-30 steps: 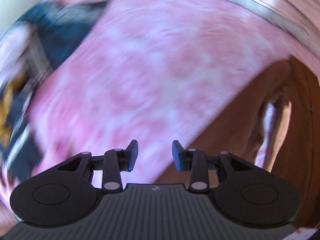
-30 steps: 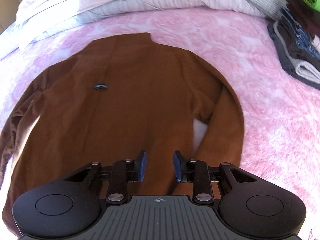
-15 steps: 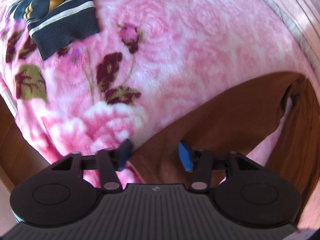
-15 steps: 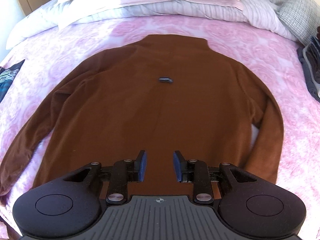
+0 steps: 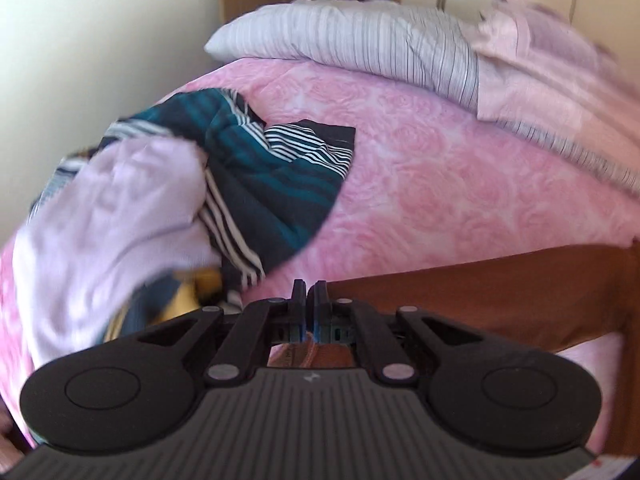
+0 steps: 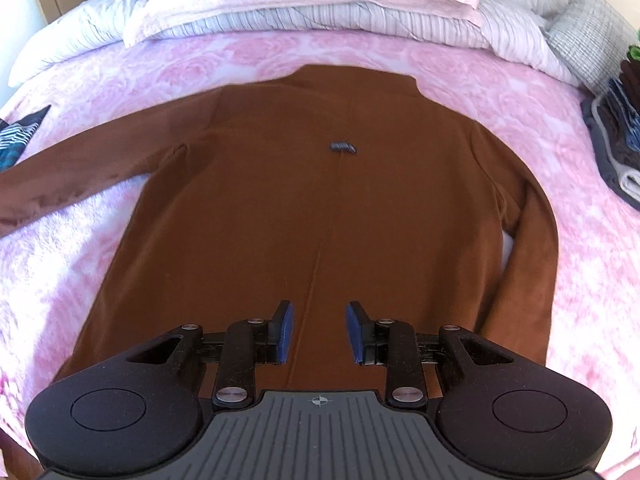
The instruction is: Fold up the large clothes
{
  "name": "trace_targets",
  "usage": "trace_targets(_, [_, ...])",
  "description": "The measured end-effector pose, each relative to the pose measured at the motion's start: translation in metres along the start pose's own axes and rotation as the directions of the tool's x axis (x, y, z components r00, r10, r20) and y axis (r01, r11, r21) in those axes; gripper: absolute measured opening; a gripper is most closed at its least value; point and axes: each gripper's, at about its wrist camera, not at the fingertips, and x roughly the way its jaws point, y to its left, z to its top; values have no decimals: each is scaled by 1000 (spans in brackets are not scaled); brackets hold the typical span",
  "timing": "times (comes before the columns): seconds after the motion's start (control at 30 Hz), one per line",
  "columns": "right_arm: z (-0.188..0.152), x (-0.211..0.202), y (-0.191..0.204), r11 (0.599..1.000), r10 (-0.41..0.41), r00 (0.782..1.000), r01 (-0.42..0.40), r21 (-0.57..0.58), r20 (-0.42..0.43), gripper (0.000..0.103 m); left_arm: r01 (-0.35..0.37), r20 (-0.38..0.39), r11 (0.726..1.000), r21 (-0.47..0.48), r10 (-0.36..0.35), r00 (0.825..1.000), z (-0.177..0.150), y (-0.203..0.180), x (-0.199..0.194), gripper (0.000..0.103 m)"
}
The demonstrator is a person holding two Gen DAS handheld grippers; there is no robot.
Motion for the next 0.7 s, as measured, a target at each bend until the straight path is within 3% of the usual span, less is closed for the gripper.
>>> trace_targets(0.1, [-10, -2, -4, 999, -23, 1000, 24, 28, -20, 26, -43, -84, 998, 37, 46, 995, -9, -3, 38, 8])
trace_targets(0.17, [-18, -4, -10, 997, -57, 998, 59, 50, -37, 26, -113, -133, 992, 58, 120, 984, -21, -3, 57, 17])
trace_targets(0.23, [-27, -9, -20, 992, -92, 994, 96, 79, -51, 26, -197, -136, 976, 88, 208, 969, -26, -8, 58, 16])
trace_targets(0.3, [-41, -15, -35, 986, -112, 991, 120, 114, -74, 27, -216, -120, 972, 90, 226, 967, -26, -15, 45, 19])
trace_targets(0.33, [-49, -19, -42, 983, -120, 989, 131, 128, -90, 29, -211, -101, 973, 94, 221, 970, -27, -24, 34, 25])
trace_targets(0.37, [-59, -23, -50, 980, -129, 986, 143, 137, -108, 31, -194, -87, 975, 104, 203, 975, -27, -33, 23, 33])
trace_targets(0.5, [-103, -40, -82, 966, -163, 970, 194, 169, -178, 38, -43, -123, 992, 120, 58, 991, -46, -83, -15, 35])
trace_targets(0.63, [-149, -51, -132, 918, -104, 973, 174, 356, -207, 38, 133, -194, 985, 112, -109, 975, -78, -152, -42, 35])
trace_targets(0.7, [-166, -49, -158, 884, -60, 978, 144, 445, -198, 38, 187, -219, 974, 131, -156, 963, -94, -188, -52, 35])
